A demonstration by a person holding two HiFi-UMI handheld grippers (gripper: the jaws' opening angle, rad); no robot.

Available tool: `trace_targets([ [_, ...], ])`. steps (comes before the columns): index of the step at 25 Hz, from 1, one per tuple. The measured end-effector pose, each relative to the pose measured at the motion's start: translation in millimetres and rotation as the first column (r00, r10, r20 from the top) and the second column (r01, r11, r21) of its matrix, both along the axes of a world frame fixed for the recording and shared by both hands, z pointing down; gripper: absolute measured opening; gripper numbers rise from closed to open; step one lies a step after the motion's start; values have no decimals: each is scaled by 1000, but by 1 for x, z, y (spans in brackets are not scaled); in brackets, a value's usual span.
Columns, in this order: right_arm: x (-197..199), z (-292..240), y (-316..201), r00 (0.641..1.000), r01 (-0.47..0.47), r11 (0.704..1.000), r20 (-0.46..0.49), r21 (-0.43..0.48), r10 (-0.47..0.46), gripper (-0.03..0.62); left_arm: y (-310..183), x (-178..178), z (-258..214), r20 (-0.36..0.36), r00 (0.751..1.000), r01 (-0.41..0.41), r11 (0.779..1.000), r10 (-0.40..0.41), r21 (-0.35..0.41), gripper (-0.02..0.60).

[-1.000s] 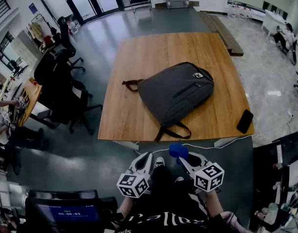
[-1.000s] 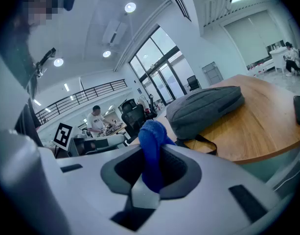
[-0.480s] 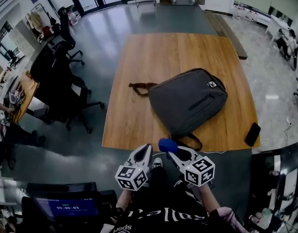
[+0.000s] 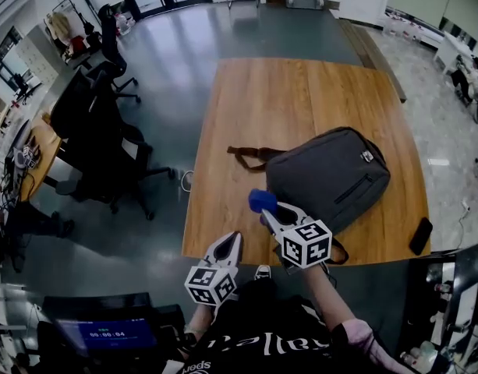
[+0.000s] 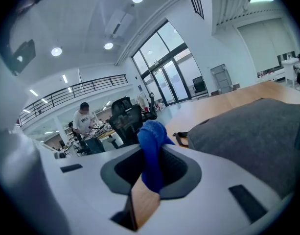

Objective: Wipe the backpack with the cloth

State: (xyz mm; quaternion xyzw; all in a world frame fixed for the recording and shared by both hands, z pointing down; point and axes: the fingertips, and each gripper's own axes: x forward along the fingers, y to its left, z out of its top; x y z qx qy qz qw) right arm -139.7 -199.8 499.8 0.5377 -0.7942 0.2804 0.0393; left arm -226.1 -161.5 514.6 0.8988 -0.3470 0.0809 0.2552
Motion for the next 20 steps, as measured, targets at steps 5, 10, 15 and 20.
trace_targets([
  [5, 14, 4, -64, 996, -90, 996, -7, -21, 90, 66, -26, -8, 4, 11, 1000, -17, 1000, 17, 10, -2],
  [10, 32, 16, -91, 984, -174, 983, -41, -57, 172, 66, -41, -10, 6, 8, 1000, -16, 1000, 16, 5, -2],
  [15, 41, 36, -74, 979, -191, 978, -85, -83, 184, 66, -38, 2, 23, 17, 999, -31, 999, 32, -11, -2],
  [20, 41, 39, -48, 981, -181, 978, -85, -102, 173, 66, -28, 15, 26, 24, 998, -63, 998, 64, -14, -2],
])
